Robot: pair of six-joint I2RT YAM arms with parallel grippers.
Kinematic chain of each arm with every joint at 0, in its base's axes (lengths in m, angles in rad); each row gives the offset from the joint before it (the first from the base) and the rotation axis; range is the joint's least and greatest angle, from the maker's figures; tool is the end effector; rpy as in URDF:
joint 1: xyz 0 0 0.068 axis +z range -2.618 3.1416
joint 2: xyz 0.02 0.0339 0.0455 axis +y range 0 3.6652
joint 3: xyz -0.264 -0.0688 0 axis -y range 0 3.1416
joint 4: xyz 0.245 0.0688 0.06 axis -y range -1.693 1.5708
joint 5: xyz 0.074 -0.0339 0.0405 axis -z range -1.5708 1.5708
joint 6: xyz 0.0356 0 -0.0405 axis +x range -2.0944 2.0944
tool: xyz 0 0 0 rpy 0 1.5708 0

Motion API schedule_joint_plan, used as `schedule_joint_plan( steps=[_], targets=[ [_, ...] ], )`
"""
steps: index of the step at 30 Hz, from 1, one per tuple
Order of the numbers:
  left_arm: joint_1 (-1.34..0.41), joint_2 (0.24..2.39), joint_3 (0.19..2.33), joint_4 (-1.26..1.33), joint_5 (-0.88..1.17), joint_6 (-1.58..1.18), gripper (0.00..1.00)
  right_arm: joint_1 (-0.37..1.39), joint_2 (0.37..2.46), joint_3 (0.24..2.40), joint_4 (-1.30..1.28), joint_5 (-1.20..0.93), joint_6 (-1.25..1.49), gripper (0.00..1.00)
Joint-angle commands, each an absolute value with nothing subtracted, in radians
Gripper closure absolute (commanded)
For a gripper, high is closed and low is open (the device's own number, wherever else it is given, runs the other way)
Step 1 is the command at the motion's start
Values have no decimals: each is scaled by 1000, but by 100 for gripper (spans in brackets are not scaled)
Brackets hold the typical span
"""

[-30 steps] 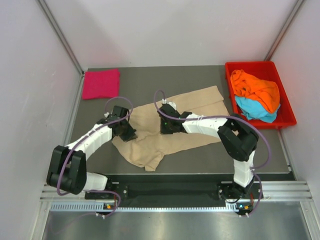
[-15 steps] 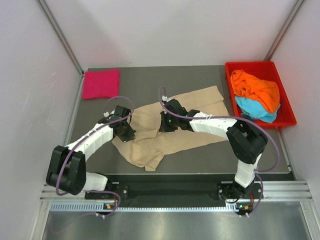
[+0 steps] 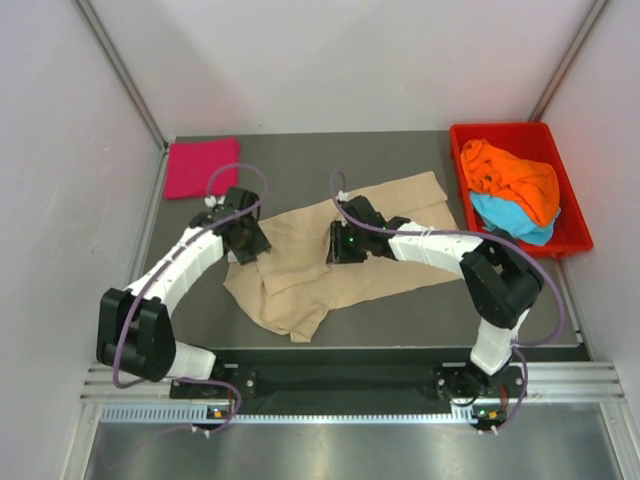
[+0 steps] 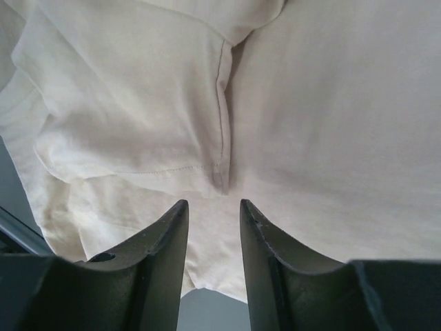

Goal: Fold and stack the t-shirts
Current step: Fold the tshirt

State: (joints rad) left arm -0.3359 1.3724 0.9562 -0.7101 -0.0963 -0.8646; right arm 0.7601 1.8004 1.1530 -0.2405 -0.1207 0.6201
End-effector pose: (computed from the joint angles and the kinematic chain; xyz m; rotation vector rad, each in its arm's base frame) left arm 0.2498 -0.0836 0.2293 -0.7370 2.6096 -0.2383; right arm 0.2730 0.2654 0.1858 -0.2375 2.5889 0.7091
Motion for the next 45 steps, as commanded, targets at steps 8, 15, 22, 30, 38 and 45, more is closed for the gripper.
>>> schedule_joint_plan(
  steps=[8, 15, 22, 30, 38, 45],
  targets=[
    [-57, 1606, 1170, -546, -92, -649, 58, 675, 1798, 1305, -189, -32, 569, 62],
    [-8, 1792, 1304, -557, -123, -620, 55, 548, 1930, 1445, -150, -6, 578, 63],
    [51, 1885, 1307, -508, -110, -621, 65, 420, 2077, 1557, -190, 71, 620, 63],
    [126, 1921, 1307, -462, -143, -632, 100, 296, 2201, 1644, -262, 100, 666, 64],
    [130, 2037, 1416, -436, -80, -630, 100, 268, 2212, 1631, -226, 112, 678, 64],
    [138, 2046, 1568, -572, -175, -580, 68, 268, 2179, 1663, -244, 91, 614, 63]
  ],
)
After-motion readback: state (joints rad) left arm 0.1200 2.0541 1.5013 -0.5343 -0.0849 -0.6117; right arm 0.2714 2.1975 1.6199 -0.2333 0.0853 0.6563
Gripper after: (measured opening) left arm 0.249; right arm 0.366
